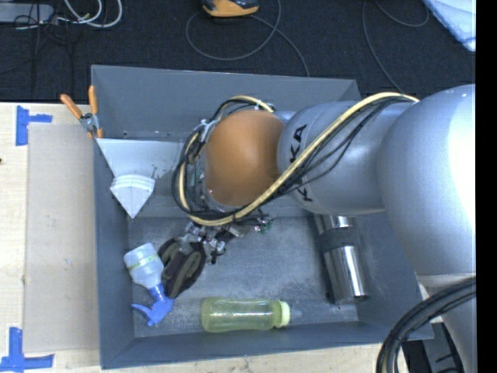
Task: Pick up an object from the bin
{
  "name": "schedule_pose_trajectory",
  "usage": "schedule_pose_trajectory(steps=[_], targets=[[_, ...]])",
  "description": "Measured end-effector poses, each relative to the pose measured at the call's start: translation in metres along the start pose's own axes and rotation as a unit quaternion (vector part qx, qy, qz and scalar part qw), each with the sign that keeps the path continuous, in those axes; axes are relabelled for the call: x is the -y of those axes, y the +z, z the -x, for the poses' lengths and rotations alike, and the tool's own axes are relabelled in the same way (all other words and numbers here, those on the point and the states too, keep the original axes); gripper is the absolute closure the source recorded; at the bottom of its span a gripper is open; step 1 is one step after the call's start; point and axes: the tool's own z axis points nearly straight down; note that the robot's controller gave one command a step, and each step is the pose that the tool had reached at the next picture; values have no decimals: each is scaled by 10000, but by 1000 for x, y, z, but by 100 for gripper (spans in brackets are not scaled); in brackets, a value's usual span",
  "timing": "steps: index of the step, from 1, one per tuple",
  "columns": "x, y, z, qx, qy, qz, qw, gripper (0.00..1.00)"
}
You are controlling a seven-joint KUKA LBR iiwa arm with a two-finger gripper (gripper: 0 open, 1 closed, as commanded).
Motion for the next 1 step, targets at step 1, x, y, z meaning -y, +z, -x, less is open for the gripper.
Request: schedule_pose_trajectory(steps=[1], targets=[[-6, -129, 4, 7, -24, 4, 10000, 100]])
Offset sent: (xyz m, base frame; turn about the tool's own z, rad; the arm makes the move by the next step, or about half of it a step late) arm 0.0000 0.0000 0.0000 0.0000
